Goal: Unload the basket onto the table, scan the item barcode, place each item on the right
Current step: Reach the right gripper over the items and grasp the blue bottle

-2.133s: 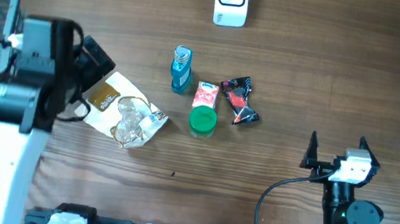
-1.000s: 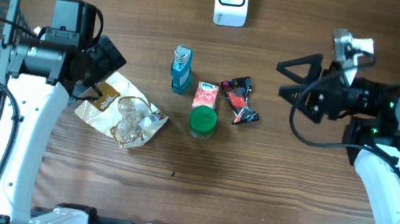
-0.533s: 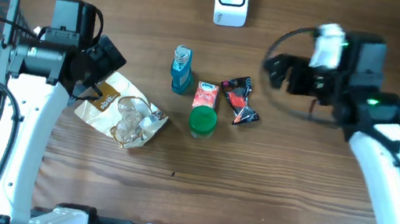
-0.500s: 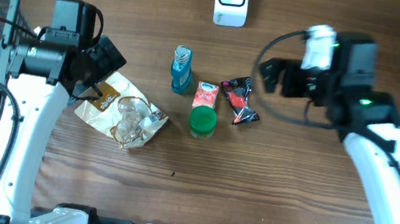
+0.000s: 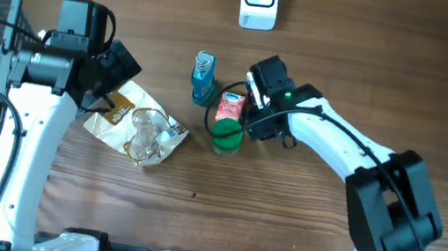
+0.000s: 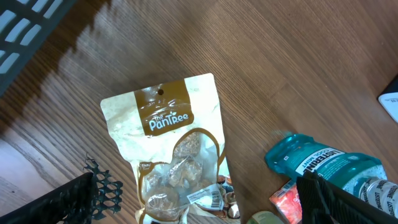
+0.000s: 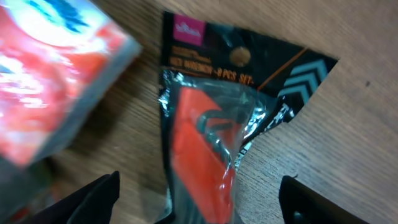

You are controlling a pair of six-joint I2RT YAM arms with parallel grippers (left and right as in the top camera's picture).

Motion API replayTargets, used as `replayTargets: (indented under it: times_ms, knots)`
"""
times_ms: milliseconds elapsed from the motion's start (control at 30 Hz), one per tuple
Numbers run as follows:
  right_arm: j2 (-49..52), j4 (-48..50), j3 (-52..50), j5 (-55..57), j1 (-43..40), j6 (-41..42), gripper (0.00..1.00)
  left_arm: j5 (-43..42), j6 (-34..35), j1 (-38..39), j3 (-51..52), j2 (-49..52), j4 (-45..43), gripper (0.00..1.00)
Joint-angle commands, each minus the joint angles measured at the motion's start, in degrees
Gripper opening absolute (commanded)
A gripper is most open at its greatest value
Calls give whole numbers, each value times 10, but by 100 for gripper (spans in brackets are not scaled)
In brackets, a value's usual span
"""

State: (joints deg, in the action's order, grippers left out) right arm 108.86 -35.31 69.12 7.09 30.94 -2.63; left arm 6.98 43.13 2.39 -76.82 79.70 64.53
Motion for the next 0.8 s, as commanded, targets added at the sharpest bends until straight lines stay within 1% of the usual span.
replayTargets:
  times_ms: [0, 33, 100, 133, 167, 200, 267, 333, 400, 433, 500, 600, 633, 667, 733, 767]
  knots:
    - [30, 2, 5, 22, -1, 21, 69, 1, -9, -3, -1, 1, 0, 100]
    - [31, 3, 5, 21, -2, 32, 50, 1, -9, -3, -1, 1, 0, 100]
    - [31, 5, 5, 19, -9, 54, 36, 1, -9, -3, -1, 1, 0, 100]
    - [31, 4, 6, 15, -13, 72, 26, 1, -9, -3, -1, 1, 0, 100]
    - [30, 0, 10, -14, -23, 74, 17, 1, -9, -3, -1, 1, 0, 100]
    - [30, -9, 18, -52, -35, 73, 16, 1, -9, -3, -1, 1, 0, 100]
    - [30, -41, 52, -155, -74, 73, 16, 1, -9, -3, -1, 1, 0, 100]
    - [30, -73, 89, -280, -120, 73, 11, 1, -9, -3, -1, 1, 0, 100]
    - [30, -77, 101, -443, -176, 73, 10, 1, -9, -3, -1, 1, 0, 100]
    - [33, -79, 100, -582, -216, 71, 10, 1, -9, -3, -1, 1, 0, 100]
    - [35, -73, 88, -640, -233, 71, 10, 1, -9, -3, -1, 1, 0, 100]
    - [55, -44, 31, -732, -233, 81, 10, 1, -9, -3, -1, 1, 0, 100]
    - [70, -27, 16, -761, -233, 96, 11, 1, -9, -3, -1, 1, 0, 100]
    - [85, -11, 7, -777, -233, 110, 14, 1, -9, -3, -1, 1, 0, 100]
    - [113, -4, 5, -769, -233, 138, 15, 1, -9, -3, -1, 1, 0, 100]
    - [121, -3, 5, -699, -236, 173, 21, 1, -9, -3, -1, 1, 0, 100]
